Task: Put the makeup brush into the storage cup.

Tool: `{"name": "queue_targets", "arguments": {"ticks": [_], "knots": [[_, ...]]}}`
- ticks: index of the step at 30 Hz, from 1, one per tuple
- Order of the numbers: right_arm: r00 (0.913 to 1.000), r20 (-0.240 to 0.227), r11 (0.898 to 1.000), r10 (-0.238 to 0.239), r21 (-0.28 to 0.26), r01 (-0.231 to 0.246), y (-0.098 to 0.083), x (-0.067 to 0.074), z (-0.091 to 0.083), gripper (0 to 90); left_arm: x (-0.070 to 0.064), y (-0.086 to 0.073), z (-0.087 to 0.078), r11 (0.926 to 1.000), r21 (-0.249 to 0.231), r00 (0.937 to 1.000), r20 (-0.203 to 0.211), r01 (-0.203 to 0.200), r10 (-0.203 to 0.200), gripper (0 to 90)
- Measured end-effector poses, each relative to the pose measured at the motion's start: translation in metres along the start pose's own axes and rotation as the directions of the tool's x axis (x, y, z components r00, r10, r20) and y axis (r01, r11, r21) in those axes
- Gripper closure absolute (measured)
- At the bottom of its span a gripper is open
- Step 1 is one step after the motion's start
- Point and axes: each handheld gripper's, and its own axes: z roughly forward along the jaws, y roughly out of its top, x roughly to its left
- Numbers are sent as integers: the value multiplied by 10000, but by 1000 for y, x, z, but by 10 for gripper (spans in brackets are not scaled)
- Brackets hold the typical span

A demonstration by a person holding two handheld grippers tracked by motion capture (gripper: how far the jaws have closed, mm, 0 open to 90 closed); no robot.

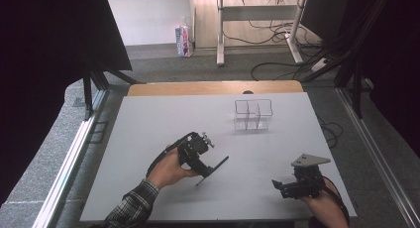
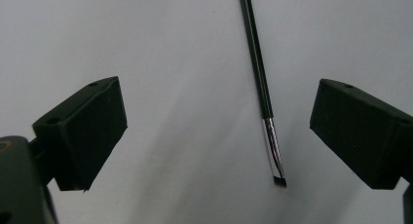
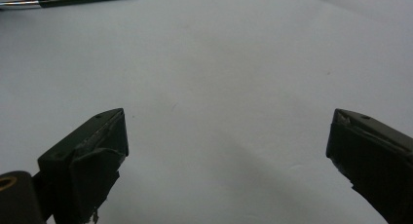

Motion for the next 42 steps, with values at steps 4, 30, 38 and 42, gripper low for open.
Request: {"name": "queue_targets", "arguments": {"ticks": [4,30,38,42], "knots": [[10000,-17,10000,-5,-2,5,0,0,0,16,-1,-2,8,9999,135,9999,141,6,-8,89],[9998,-156,9999,-104,78,105,0,0,1,30,-7,-17,32,9963,812,9971,672,290,-345,455],[9998,-180,9999,-127,89,128,0,0,1,32,-5,-20,29,9950,918,9959,782,388,-460,836],[9997,-208,9999,-133,89,135,0,0,1,33,-3,-21,29,9962,830,9950,937,254,-332,839]]}}
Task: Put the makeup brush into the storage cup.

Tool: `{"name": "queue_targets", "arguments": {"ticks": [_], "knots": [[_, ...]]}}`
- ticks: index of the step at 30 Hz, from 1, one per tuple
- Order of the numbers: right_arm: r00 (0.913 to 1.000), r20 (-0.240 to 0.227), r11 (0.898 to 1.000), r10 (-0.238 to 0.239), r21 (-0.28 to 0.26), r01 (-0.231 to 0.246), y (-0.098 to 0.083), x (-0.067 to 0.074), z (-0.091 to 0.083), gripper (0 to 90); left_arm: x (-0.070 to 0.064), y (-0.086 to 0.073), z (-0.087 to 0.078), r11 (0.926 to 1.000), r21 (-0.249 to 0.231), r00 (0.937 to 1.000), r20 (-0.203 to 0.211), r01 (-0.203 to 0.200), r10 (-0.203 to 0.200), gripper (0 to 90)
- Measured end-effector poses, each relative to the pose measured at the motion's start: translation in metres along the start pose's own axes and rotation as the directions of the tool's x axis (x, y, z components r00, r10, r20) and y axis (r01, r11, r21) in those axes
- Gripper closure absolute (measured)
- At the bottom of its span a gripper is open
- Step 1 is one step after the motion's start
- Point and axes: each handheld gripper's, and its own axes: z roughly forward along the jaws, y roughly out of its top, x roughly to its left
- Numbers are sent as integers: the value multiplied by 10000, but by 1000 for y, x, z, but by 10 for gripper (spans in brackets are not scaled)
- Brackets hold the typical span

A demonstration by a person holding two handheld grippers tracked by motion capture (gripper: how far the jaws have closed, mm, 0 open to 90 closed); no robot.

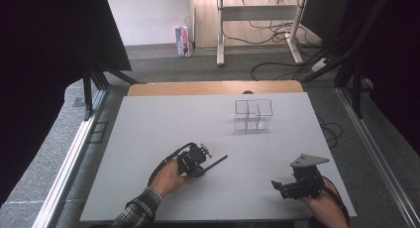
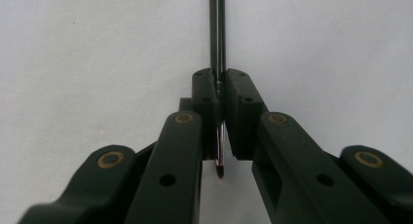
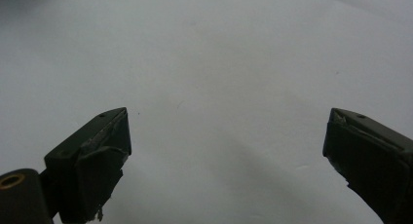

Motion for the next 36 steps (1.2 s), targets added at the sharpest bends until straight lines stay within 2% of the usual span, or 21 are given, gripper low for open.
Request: {"name": "queue_targets", "arguments": {"ticks": [6,13,21,29,35,36], "knots": [[9998,-201,10000,-9,-4,9,0,-1,0,33,0,-1,-10,9990,-210,9985,362,-401,409,839],[9990,-380,9998,-217,-16,217,1,1,-1,27,-8,-4,-30,9924,-550,9930,369,-1100,1122,838],[9988,-271,9989,-413,-240,407,6,4,-4,0,-20,-10,-32,9842,-715,9848,505,-1622,1660,837],[9957,-611,9968,-701,-437,675,13,11,-5,0,-33,-15,-35,9698,-872,9721,373,-2278,2317,837],[9878,-1061,9930,-1140,-444,1098,22,19,-4,0,-41,-14,-36,9545,-895,9567,377,-2844,2886,837],[9866,-1107,9924,-1196,-432,1155,23,21,-3,4,-42,-14,-36,9496,-863,9514,381,-3015,3055,837]]}}
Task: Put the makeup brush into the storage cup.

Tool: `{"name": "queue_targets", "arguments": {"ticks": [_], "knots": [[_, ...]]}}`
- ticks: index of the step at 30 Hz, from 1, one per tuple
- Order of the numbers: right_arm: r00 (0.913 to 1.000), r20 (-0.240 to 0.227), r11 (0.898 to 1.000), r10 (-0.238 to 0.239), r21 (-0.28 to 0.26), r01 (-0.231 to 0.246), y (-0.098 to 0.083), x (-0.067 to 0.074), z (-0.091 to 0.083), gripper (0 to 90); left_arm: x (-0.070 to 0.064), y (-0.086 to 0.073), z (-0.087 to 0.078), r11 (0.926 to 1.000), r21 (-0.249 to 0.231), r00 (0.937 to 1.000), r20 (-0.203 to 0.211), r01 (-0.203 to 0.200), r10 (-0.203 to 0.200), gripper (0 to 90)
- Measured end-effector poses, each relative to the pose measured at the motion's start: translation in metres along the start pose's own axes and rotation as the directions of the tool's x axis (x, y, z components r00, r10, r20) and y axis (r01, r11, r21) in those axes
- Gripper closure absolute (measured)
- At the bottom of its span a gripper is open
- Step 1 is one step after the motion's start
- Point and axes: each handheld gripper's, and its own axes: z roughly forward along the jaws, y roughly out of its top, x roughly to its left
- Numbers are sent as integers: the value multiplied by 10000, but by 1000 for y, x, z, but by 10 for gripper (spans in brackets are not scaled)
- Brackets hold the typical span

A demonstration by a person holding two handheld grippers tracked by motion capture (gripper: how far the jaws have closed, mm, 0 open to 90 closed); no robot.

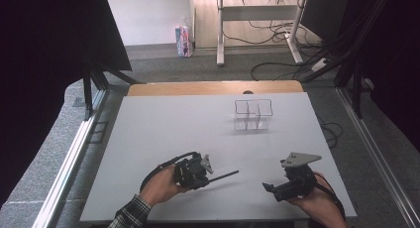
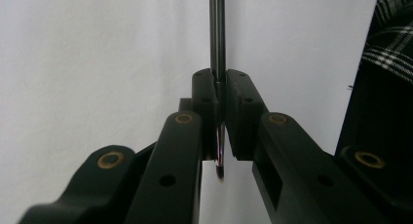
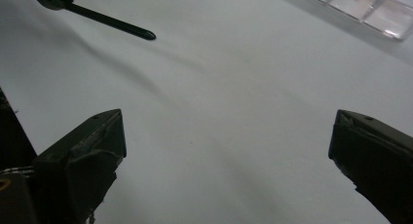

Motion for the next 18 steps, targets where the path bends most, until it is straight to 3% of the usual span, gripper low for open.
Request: {"name": "queue_targets", "arguments": {"ticks": [7,12,18], "knots": [[9935,-761,9960,-842,227,861,14,12,7,130,-6,5,2,9984,67,9983,96,-568,567,837],[9764,-1403,9819,-1643,711,1755,22,22,16,205,-9,8,1,9958,85,9955,262,-911,909,837],[9548,-1737,9617,-2411,894,2591,31,33,27,301,-13,16,-2,9888,221,9884,402,-1474,1464,837]]}}
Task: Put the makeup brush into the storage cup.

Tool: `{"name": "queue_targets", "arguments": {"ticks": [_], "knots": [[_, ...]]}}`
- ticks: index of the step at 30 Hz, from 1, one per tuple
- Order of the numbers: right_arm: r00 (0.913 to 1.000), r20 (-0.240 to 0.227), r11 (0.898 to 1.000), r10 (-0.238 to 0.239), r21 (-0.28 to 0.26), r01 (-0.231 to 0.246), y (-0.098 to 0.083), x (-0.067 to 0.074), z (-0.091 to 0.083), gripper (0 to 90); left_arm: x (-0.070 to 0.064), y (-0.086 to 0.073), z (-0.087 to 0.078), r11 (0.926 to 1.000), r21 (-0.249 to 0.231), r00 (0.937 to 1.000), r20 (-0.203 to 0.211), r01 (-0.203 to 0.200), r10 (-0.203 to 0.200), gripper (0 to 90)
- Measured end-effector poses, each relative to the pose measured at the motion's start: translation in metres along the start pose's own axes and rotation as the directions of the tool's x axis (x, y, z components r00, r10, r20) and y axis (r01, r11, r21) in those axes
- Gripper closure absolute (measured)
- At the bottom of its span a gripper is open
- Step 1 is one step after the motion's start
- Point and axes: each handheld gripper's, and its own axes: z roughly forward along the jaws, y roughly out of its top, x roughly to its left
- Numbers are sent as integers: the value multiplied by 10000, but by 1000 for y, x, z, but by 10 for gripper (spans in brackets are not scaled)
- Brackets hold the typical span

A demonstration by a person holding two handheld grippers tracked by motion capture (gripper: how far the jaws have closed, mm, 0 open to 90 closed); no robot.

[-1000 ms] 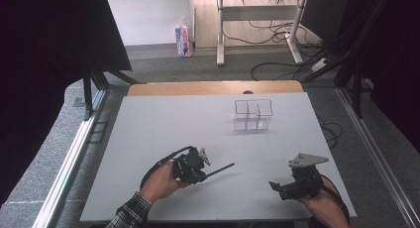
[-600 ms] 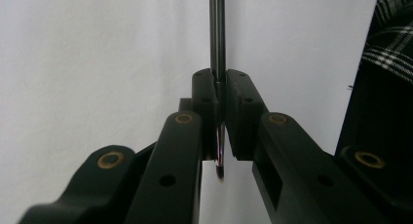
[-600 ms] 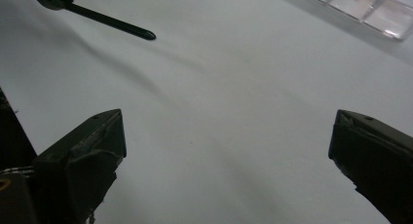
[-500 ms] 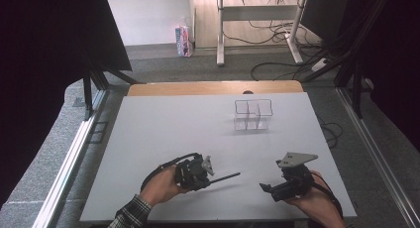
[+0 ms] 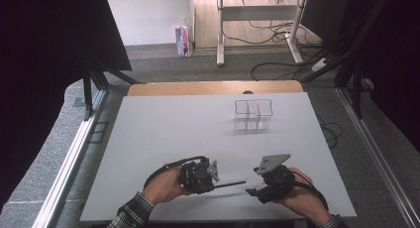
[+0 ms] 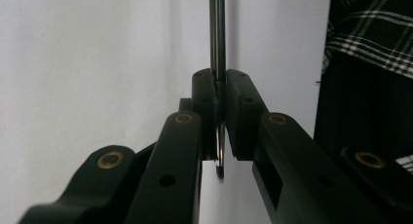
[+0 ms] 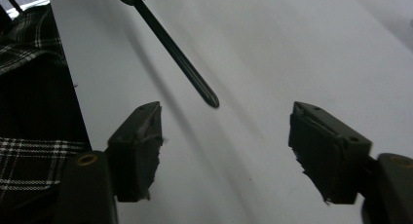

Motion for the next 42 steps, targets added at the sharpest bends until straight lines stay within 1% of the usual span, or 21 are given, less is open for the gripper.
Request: {"name": "queue_targets", "arguments": {"ticks": [5,10,14,17,18,19,21,22,23,24,25,26,28,30,32,33,35,36,39,40,42], "knots": [[9971,-416,9974,-633,304,646,8,5,9,426,-3,6,-2,9992,78,9992,75,-403,403,836],[9910,-863,9931,-1019,489,1064,12,9,16,535,-6,9,-1,9976,147,9977,113,-673,672,836],[9843,-1236,9884,-1261,693,1354,15,12,20,654,-8,11,-1,9956,186,9957,173,-915,911,835],[9760,-1566,9813,-1516,943,1676,15,13,23,766,-10,11,-1,9944,114,9942,200,-1055,1053,834],[9724,-1696,9792,-1602,969,1782,15,13,24,781,-10,11,-1,9937,111,9936,202,-1115,1112,833],[9678,-1889,9769,-1663,1021,1877,15,14,25,802,-10,11,-1,9940,81,9938,175,-1095,1094,826],[9583,-2181,9718,-1847,1047,2112,15,17,25,833,-8,9,-1,9961,-95,9962,-25,-875,874,797],[9594,-2125,9718,-1853,1052,2110,15,18,25,835,-6,7,-1,9975,-309,9980,2,-634,635,788],[9602,-2104,9720,-1837,1067,2093,15,19,25,836,-4,5,-2,9976,-392,9984,-48,-563,561,743],[9606,-2092,9721,-1829,1076,2085,16,18,24,836,-2,2,-4,9975,-672,9996,-201,-215,202,670],[9642,-2035,9758,-1699,1021,1935,15,17,23,836,-1,0,-5,9965,-830,9997,-248,-5,-16,600],[9669,-1965,9777,-1626,996,1847,15,16,23,836,1,-3,-7,9944,-1030,9990,-352,233,-270,558],[9734,-1836,9819,-1373,1040,1582,14,13,22,836,5,-10,-10,9858,-1479,9947,-522,802,-888,410],[9795,-1692,9868,-1092,998,1273,12,11,21,836,8,-16,-13,9761,-1810,9897,-559,1199,-1320,334],[9836,-1570,9903,-884,925,1038,11,10,19,835,11,-24,-16,9582,-2227,9785,-592,1798,-1974,247],[9856,-1457,9908,-855,918,995,10,9,18,835,12,-26,-17,9511,-2337,9736,-582,2018,-2209,199],[9894,-1257,9930,-725,839,834,9,8,16,835,16,-32,-18,9285,-2585,9560,-516,2664,-2887,141],[9913,-1159,9946,-618,761,709,9,8,15,835,17,-36,-19,9189,-2673,9491,-423,2903,-3121,114],[9950,-896,9975,-434,522,482,8,6,11,835,20,-43,-20,8936,-2863,9293,-273,3457,-3682,43],[9960,-822,9983,-363,430,399,8,5,11,835,19,-45,-19,8799,-2977,9189,-210,3705,-3940,37],[9977,-662,9995,-171,268,189,8,4,10,835,19,-48,-20,8571,-3273,9051,-128,3978,-4249,32]]}}
